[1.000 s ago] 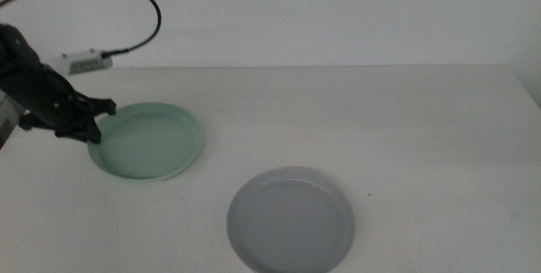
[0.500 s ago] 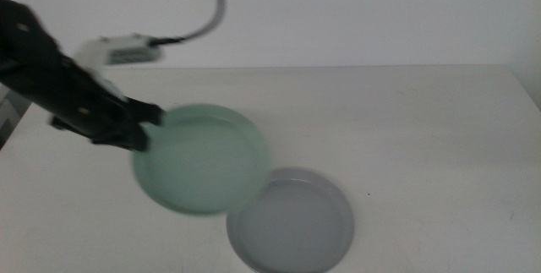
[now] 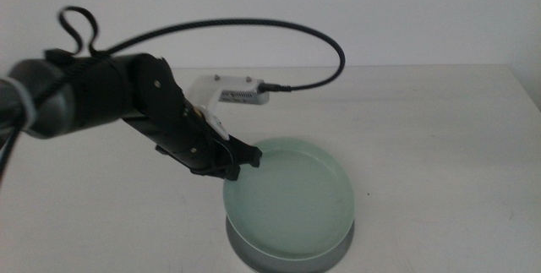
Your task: Stack the three bowls on top of each other.
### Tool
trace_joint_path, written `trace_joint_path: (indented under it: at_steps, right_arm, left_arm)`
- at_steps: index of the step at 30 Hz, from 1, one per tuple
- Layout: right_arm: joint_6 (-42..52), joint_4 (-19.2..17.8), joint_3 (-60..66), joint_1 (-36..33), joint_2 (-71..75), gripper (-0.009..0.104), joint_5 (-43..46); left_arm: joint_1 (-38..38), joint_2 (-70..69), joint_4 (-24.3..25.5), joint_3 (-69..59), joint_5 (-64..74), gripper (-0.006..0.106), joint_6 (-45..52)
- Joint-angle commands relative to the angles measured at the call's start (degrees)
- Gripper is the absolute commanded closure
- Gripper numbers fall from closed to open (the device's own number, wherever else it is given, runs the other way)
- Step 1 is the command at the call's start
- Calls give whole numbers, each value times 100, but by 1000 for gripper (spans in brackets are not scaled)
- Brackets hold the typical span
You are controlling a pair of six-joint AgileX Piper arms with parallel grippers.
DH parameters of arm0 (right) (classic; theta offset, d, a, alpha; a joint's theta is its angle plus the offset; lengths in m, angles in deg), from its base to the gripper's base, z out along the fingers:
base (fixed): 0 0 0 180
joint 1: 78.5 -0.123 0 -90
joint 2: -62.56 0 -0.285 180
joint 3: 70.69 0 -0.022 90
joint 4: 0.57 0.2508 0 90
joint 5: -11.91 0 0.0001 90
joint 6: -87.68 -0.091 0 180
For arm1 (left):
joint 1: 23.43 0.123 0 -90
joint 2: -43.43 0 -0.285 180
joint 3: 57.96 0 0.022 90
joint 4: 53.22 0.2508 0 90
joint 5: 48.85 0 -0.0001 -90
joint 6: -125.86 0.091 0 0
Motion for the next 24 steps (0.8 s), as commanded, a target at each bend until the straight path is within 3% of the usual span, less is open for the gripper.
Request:
trace_joint_path:
  at_steps: [1, 6, 8, 10, 14, 17, 24]
  right_arm:
    - [30, 6, -122, 46, -25, 39, 339]
    - [30, 6, -122, 46, -25, 39, 334]
    - [30, 6, -122, 46, -25, 39, 334]
    - [30, 6, -122, 46, -25, 39, 334]
    - [30, 6, -122, 46, -25, 39, 334]
    - [30, 6, -122, 46, -25, 39, 334]
    - [30, 6, -122, 46, -25, 39, 334]
  left_arm:
    - [-49, -52, -257, 128, -282, 100, -87]
    - [-49, 205, -368, 128, -226, 98, -75]
    - [-49, 196, -368, 128, -176, 91, -44]
    - [-49, 148, -368, 128, -157, 76, -19]
    - [-16, -53, -317, 150, -124, 37, 113]
    - [120, -327, -179, 275, -116, 17, 131]
    - [797, -1094, 165, 838, 251, 12, 126]
